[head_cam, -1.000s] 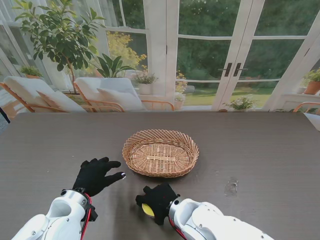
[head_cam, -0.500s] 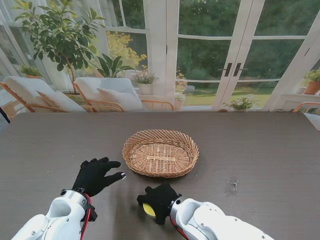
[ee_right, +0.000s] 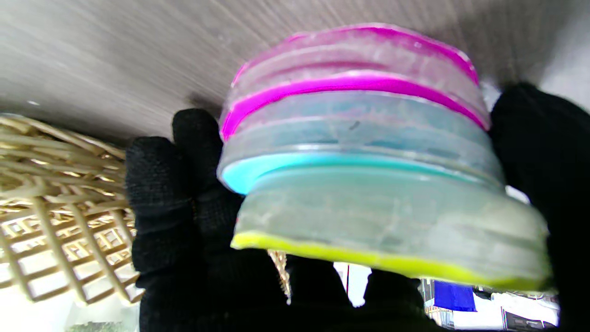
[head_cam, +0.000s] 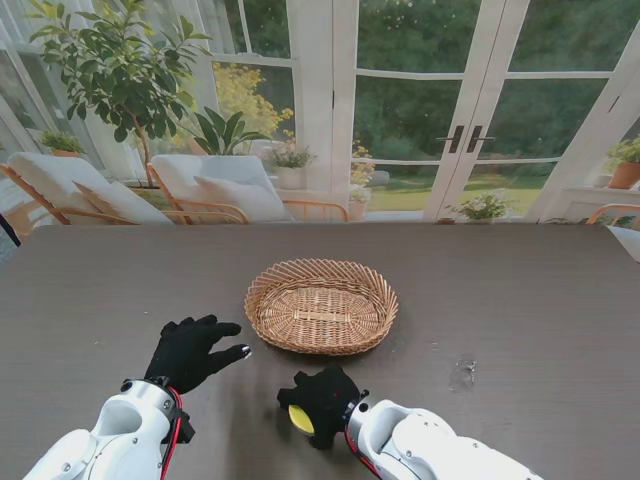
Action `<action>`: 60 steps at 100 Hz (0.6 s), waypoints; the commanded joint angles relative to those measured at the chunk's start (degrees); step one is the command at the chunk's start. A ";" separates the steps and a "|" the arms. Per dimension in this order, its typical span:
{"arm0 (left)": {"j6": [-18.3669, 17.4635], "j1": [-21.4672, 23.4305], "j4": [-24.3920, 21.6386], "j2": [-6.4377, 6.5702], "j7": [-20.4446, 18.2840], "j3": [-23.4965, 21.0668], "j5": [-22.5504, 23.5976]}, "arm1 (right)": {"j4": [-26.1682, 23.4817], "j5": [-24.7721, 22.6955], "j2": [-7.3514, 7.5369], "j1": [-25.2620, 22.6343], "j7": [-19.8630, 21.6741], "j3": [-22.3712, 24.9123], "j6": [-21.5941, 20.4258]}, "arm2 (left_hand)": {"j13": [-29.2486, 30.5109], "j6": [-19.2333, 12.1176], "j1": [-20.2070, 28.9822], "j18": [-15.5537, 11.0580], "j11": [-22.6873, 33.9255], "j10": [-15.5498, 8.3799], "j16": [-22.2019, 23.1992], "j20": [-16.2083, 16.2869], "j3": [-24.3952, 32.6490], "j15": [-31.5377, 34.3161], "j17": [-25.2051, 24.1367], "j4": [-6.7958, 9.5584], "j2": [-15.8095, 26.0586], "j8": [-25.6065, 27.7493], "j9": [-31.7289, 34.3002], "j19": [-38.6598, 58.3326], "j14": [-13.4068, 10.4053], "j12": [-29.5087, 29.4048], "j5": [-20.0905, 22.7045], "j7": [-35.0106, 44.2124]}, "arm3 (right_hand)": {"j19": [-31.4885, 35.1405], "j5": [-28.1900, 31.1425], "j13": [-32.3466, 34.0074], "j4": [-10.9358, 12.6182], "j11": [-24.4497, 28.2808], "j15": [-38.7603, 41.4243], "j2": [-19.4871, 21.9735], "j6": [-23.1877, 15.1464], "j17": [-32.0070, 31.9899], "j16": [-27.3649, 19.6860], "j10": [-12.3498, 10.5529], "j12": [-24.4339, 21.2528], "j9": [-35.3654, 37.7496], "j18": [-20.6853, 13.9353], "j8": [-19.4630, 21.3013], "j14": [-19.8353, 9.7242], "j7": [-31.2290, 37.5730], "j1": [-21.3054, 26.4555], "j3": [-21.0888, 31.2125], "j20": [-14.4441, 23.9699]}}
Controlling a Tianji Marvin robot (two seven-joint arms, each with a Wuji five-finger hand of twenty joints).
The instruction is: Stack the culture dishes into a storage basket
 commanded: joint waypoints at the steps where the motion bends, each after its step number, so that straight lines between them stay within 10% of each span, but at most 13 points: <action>1: 0.02 0.26 -0.42 -0.10 -1.05 -0.03 -0.06 | 2.49 -0.91 0.47 -1.27 1.25 -0.90 -0.42 | 1.60 -0.23 1.56 -0.50 -0.18 0.66 0.03 0.49 -0.32 -0.18 0.15 1.97 3.80 0.25 0.23 -0.18 0.97 0.36 1.16 0.13 | 2.30 4.18 8.83 3.36 7.43 6.20 4.28 1.71 17.94 1.14 -4.26 3.61 5.92 -3.39 0.99 -17.42 6.97 17.76 14.89 -0.09; 60: 0.12 0.39 -0.44 -0.15 -0.76 -0.05 0.07 | 1.32 -3.05 0.77 -4.32 -0.99 2.43 -2.68 | 1.78 -0.23 1.57 -0.46 -0.17 0.61 0.07 0.49 -0.29 -0.14 0.30 1.98 3.82 0.25 0.27 -0.13 0.98 0.37 1.18 0.12 | 4.28 5.82 10.73 0.00 7.27 5.71 2.09 2.47 19.33 2.09 -3.88 2.92 7.64 -5.13 0.28 -17.70 8.02 20.00 16.51 0.11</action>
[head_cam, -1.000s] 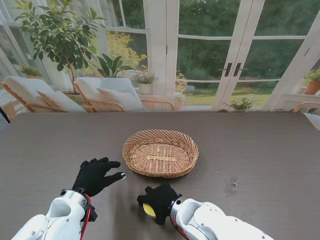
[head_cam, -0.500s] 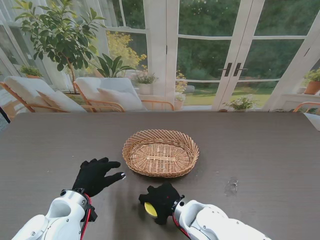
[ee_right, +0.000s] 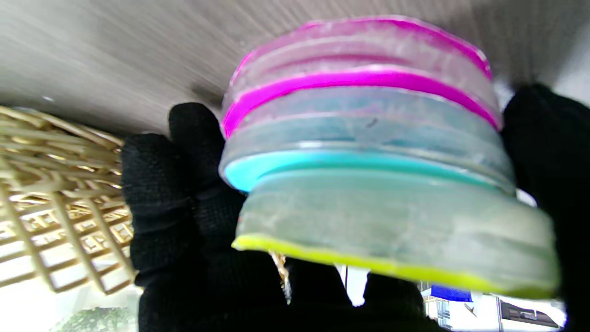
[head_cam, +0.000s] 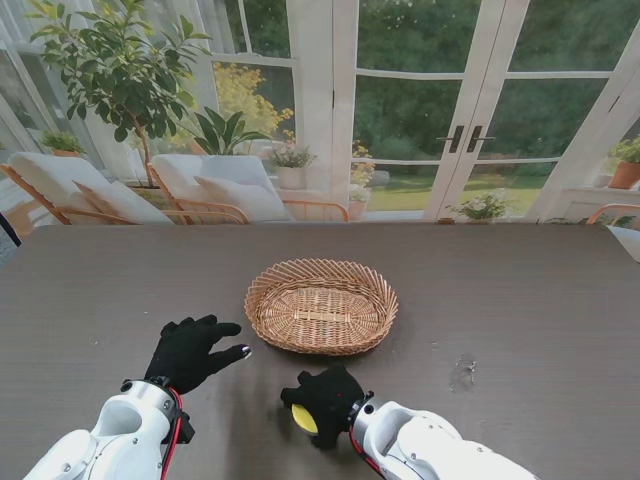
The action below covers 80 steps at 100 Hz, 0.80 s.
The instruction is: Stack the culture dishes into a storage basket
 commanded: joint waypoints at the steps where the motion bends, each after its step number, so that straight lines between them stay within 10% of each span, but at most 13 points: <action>1: 0.07 0.34 -0.43 -0.15 -0.85 -0.08 0.00 | 0.53 -0.72 0.89 -2.22 1.98 -0.23 -0.69 | 1.74 -0.17 1.56 -0.46 -0.18 0.59 0.06 0.49 -0.29 -0.15 0.21 1.97 3.85 0.25 0.26 -0.13 1.00 0.37 1.16 0.10 | 3.12 4.65 7.78 2.05 7.27 5.60 2.02 2.12 16.76 0.82 -4.24 3.00 5.13 -5.23 0.83 -17.19 8.02 21.42 16.41 0.11; 80: -0.09 1.74 -1.12 -0.38 0.50 -0.69 0.27 | -9.70 1.31 0.57 -9.39 9.52 9.73 -4.19 | 1.78 -0.15 1.52 -0.39 -0.18 0.54 0.07 0.65 -0.30 -0.15 0.22 1.97 3.81 0.25 0.25 -0.04 1.11 0.36 1.22 0.11 | 2.60 3.87 5.68 2.71 6.54 3.98 1.78 2.09 16.46 1.24 -3.62 3.21 2.68 -5.48 0.08 -16.25 7.10 21.35 16.34 0.11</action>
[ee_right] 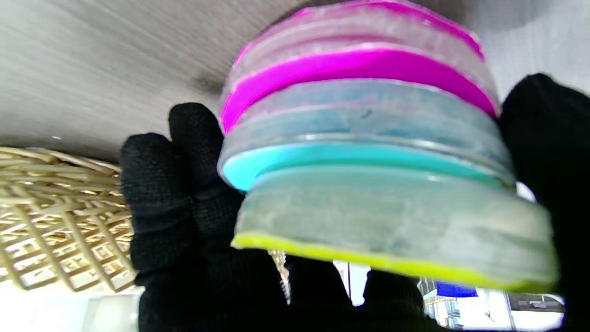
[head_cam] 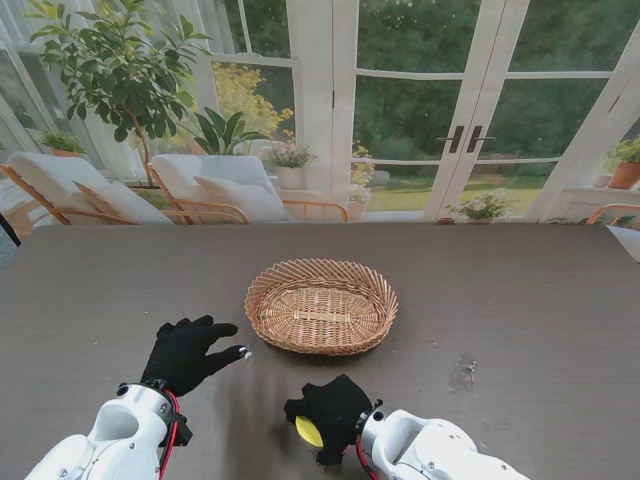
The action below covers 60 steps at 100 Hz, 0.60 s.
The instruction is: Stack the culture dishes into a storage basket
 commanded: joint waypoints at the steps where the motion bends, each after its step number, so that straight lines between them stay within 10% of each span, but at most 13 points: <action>1: 0.02 0.47 -0.57 -0.29 -0.75 -0.09 0.04 | -1.50 0.17 -0.19 -0.78 1.25 0.57 -0.04 | 1.73 -0.07 1.54 -0.36 -0.18 0.57 0.07 0.61 -0.30 -0.15 0.21 1.97 3.79 0.24 0.26 -0.03 1.11 0.35 1.19 0.10 | 2.57 3.13 5.66 5.04 6.53 4.05 3.51 2.02 16.45 1.08 -3.62 3.19 2.56 -5.48 0.60 -16.26 7.09 20.04 16.51 0.12; 60: 0.18 0.85 -0.80 -0.35 -0.40 -0.25 0.09 | -10.44 3.03 -0.97 -0.19 9.23 4.67 4.42 | 1.65 -0.01 1.47 -0.39 -0.21 0.52 0.06 0.63 -0.32 -0.17 0.16 1.96 3.80 0.23 0.17 -0.07 1.08 0.33 1.15 0.07 | 2.28 3.41 4.88 6.20 6.03 4.14 4.43 2.39 16.01 1.16 -3.14 3.23 2.15 -5.15 0.53 -15.85 7.05 19.88 16.05 0.48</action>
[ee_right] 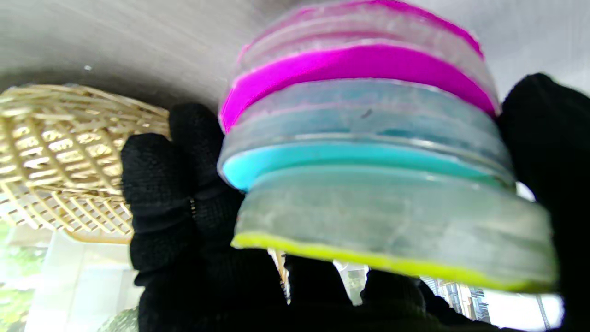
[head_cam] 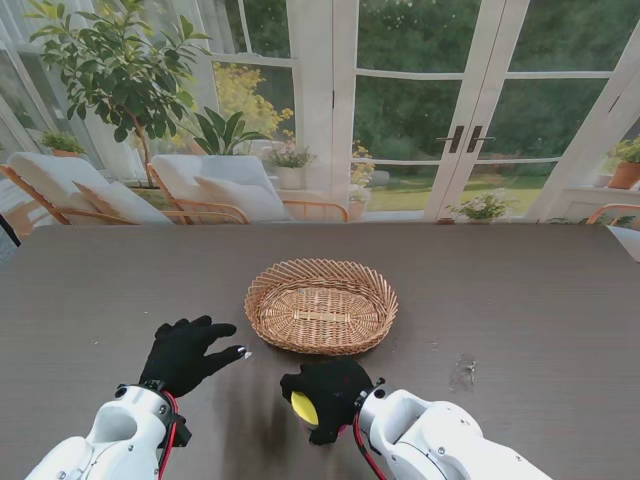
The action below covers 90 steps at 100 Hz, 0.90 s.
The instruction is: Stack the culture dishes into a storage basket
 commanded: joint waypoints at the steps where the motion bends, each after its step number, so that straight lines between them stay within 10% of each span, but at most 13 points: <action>1: 0.17 0.36 -0.61 -0.28 -0.98 -0.01 0.04 | -1.33 0.07 -0.59 1.63 1.15 -0.25 1.11 | 1.61 0.08 1.51 -0.39 -0.23 0.62 0.05 0.62 -0.29 -0.19 0.16 1.97 3.81 0.23 0.13 -0.07 1.08 0.32 1.11 0.06 | 2.28 3.40 4.83 6.25 6.02 4.21 4.52 2.25 16.02 1.13 -3.14 3.23 2.15 -5.15 0.54 -15.75 7.05 19.84 16.07 0.48; 90: 2.44 -0.64 -0.23 -0.04 -2.45 0.78 0.80 | 8.83 9.08 -4.93 27.17 0.93 -17.39 19.64 | 1.55 -0.10 1.49 -0.38 -0.21 0.56 0.06 0.65 -0.30 -0.19 0.16 1.98 3.84 0.22 0.10 -0.05 1.04 0.33 1.07 0.04 | 2.07 4.77 4.35 7.49 5.48 3.96 5.35 2.58 15.99 0.99 -2.88 3.37 1.98 -5.18 0.35 -15.91 6.48 19.30 15.18 0.91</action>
